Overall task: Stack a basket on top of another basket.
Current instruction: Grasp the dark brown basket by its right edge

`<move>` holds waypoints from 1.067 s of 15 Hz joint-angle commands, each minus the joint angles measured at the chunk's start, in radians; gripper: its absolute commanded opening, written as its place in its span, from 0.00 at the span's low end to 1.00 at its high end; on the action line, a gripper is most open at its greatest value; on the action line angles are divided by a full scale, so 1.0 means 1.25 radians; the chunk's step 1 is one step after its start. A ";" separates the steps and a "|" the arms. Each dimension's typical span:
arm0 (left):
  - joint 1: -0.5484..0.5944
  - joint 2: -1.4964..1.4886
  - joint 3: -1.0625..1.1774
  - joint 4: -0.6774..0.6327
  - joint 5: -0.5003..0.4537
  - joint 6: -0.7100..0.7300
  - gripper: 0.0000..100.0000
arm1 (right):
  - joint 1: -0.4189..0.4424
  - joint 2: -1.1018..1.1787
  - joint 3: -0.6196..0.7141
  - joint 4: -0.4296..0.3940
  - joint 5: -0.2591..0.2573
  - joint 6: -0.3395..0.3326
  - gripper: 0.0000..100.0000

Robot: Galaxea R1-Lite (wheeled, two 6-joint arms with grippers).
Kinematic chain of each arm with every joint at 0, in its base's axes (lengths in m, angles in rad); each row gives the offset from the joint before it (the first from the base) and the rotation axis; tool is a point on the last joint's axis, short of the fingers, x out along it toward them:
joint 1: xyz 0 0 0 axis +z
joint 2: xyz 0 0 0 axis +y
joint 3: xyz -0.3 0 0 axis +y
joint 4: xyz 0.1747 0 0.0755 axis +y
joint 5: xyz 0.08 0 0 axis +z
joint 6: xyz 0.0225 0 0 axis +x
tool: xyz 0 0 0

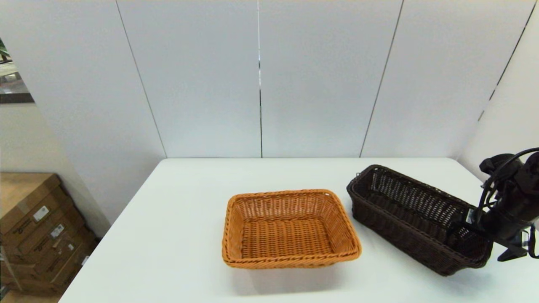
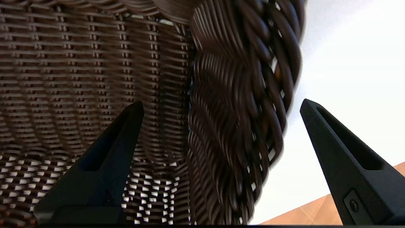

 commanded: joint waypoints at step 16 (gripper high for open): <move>0.000 0.000 0.001 0.000 0.000 -0.001 1.00 | -0.005 0.012 -0.026 0.004 0.000 0.008 0.00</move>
